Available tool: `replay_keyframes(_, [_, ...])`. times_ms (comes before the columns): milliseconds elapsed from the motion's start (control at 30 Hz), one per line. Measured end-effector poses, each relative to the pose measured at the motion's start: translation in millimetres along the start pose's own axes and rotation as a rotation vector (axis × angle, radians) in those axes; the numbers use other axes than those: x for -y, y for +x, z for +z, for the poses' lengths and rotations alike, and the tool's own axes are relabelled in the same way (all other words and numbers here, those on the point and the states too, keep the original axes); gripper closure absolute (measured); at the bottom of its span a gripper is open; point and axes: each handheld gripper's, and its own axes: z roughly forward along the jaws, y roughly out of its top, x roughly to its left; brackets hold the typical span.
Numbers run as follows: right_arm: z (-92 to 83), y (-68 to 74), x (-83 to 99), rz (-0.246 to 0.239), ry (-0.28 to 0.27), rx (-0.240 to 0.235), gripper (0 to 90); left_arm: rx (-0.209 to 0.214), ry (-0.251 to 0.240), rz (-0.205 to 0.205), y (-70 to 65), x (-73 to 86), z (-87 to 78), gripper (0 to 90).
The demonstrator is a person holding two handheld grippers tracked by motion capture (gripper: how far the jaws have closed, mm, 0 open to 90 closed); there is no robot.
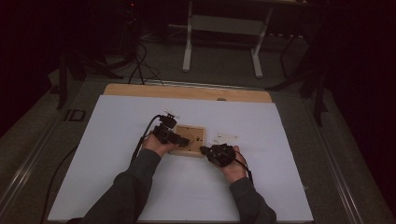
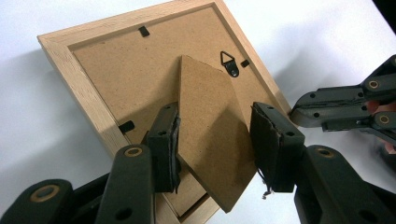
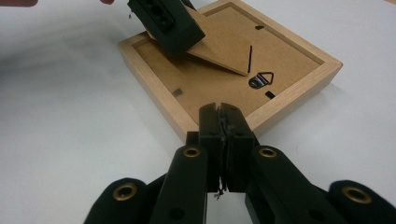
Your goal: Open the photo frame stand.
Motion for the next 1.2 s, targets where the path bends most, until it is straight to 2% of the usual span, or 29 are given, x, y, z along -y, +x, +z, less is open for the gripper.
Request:
replay_keyframes(167, [-0.8, -0.3, -0.8, -0.014, 0.006, 0.019, 83.3, -0.025, -0.007, 0.031, -4.9, 0.9, -1.5, 55.5])
replay_keyframes(567, [-13.8, -11.6, -4.9, 0.032, -0.034, 0.058, 72.8, -0.078, -0.059, 0.145, -19.1, 7.7, -8.4, 56.0])
replay_keyframes(867, [-14.0, -12.4, -5.2, 0.034, -0.036, 0.061, 71.8, -0.078, -0.059, 0.145, -19.1, 7.7, -8.4, 56.0])
replay_keyframes(900, [-14.0, -12.4, -5.2, 0.034, -0.036, 0.061, 71.8, -0.097, -0.080, 0.191, -21.1, 12.1, -11.5, 56.0])
replay_keyframes(933, [-13.5, -16.3, -8.4, 0.051, -0.038, 0.069, 63.2, -0.112, -0.099, 0.220, -25.1, 16.9, -13.5, 56.4])
replay_keyframes(967, [-13.0, -20.7, -15.5, 0.078, -0.051, 0.066, 62.1, -0.110, -0.094, 0.219, -24.4, 16.4, -13.5, 56.4])
replay_keyframes(1200, [-13.1, -20.4, -14.6, 0.074, -0.053, 0.064, 61.3, -0.110, -0.094, 0.219, -24.4, 16.4, -13.5, 56.5])
